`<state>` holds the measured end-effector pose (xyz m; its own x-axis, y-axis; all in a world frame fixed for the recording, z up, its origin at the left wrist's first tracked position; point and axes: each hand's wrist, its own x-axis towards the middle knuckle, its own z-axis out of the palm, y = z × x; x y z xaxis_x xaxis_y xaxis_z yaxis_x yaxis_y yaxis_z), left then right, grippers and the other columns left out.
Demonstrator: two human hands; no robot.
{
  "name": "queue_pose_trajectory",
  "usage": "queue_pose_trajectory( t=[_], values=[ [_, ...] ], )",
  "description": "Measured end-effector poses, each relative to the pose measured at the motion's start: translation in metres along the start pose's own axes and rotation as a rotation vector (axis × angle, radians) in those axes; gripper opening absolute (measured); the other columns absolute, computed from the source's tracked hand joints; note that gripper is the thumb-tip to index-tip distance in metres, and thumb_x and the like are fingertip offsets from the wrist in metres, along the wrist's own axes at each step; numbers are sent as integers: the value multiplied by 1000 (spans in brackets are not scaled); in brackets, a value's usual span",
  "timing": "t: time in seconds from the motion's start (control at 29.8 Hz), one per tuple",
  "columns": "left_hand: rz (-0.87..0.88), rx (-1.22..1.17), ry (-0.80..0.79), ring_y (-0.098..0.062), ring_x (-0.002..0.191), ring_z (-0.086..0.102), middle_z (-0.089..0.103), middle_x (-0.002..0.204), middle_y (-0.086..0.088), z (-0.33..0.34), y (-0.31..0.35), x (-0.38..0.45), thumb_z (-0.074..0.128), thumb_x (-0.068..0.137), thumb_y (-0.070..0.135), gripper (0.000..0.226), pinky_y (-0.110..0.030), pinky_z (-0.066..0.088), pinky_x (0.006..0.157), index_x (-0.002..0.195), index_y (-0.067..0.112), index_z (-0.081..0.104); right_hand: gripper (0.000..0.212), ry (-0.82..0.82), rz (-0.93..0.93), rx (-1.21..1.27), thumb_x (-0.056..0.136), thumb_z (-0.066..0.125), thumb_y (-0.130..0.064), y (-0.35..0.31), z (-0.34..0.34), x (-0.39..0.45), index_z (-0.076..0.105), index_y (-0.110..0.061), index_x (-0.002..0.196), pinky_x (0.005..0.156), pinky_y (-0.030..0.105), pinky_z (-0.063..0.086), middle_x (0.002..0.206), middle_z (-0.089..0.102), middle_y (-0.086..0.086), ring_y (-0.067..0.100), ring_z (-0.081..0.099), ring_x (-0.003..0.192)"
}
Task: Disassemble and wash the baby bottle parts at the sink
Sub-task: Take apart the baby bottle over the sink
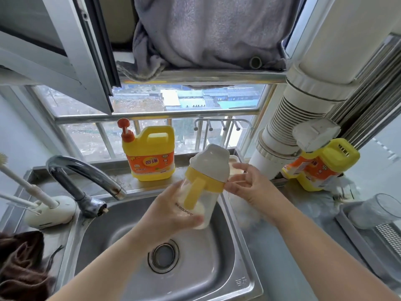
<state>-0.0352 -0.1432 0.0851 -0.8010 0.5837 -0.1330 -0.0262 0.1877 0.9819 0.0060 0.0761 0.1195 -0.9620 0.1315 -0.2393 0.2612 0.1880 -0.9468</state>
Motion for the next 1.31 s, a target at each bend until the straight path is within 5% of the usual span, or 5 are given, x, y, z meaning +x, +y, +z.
queue_pose_trajectory(
  t=[0.17,0.57,0.81,0.97,1.31],
  values=[
    [254,617,208,-1,116,34,36,124,19,27,-3,7,79,53,49,101,-16,27,96,140,28,32,101,186,-9,258,35,80,-72,-2,30,1,58,-19,119,89,44,54,110,67,8,25,65,102],
    [-154,-224,-555,-28,114,58,59,123,-15,77,-16,63,75,62,14,72,-37,48,97,128,14,49,81,172,-69,148,44,88,-26,20,-70,-14,50,-34,116,74,25,54,106,64,-4,10,66,94],
    [-147,243,-97,-8,106,52,48,117,6,135,-76,121,79,57,15,76,-7,41,78,123,25,41,71,413,-84,138,61,84,0,55,-108,6,46,-31,113,62,12,50,101,58,-7,-3,61,81],
    [-133,522,114,-17,126,30,43,135,6,148,-101,161,83,59,29,97,-29,28,107,142,21,32,73,440,-66,119,58,88,-7,84,-121,4,50,-35,113,65,13,50,96,63,-17,-5,63,84],
    [-150,-235,85,-9,105,61,62,118,6,103,-33,108,69,64,55,59,-21,46,82,114,33,49,90,245,-17,244,36,89,-29,76,-84,18,50,-31,116,73,26,53,110,62,-2,11,64,96]
  ],
)
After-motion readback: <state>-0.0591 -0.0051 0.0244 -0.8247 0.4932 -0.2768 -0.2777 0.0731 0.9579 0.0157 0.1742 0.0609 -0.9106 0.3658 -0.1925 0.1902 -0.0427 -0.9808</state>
